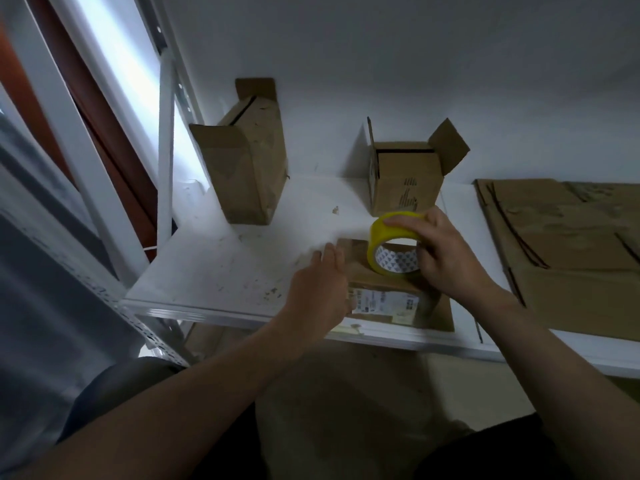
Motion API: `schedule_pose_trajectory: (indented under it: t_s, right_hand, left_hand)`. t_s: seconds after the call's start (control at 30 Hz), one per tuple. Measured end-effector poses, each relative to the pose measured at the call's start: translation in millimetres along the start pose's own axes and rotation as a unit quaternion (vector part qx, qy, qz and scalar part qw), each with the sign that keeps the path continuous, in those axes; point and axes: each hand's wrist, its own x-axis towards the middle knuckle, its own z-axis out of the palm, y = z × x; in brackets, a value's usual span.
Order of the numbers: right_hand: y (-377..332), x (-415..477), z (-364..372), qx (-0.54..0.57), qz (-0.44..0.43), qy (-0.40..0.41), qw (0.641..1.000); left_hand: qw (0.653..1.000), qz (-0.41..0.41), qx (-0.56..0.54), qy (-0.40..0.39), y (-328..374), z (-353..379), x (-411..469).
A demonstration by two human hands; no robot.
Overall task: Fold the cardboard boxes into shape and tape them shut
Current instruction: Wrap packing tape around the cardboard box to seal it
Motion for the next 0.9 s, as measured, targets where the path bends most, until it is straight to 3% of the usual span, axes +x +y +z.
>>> schedule_pose_trajectory:
  t_s: [0.1, 0.3, 0.5, 0.63, 0.9]
  right_hand:
    - [17.1, -10.1, -9.2, 0.028, -0.006, -0.003, 1.0]
    - [21.6, -31.5, 16.8, 0.226, 0.058, 0.094, 0.968]
    - [17.4, -34.7, 21.6, 0.315, 0.1, 0.093, 0.939]
    - [13.0, -31.2, 16.1, 0.315, 0.099, 0.087, 0.94]
    - [29.4, -32.9, -8.3, 0.207, 0.054, 0.095, 0.972]
  left_hand:
    - [1.0, -0.007, -0.009, -0.007, 1.2, 3.3, 2.7]
    - [1.0, -0.016, -0.02, -0.006, 8.4, 11.1, 4.9]
    - [0.995, 0.048, -0.092, -0.002, 9.6, 12.6, 17.9]
    - [0.993, 0.064, -0.099, 0.011, 7.0, 16.7, 19.9]
    - [0.995, 0.077, -0.061, 0.008, -0.6, 21.6, 17.9]
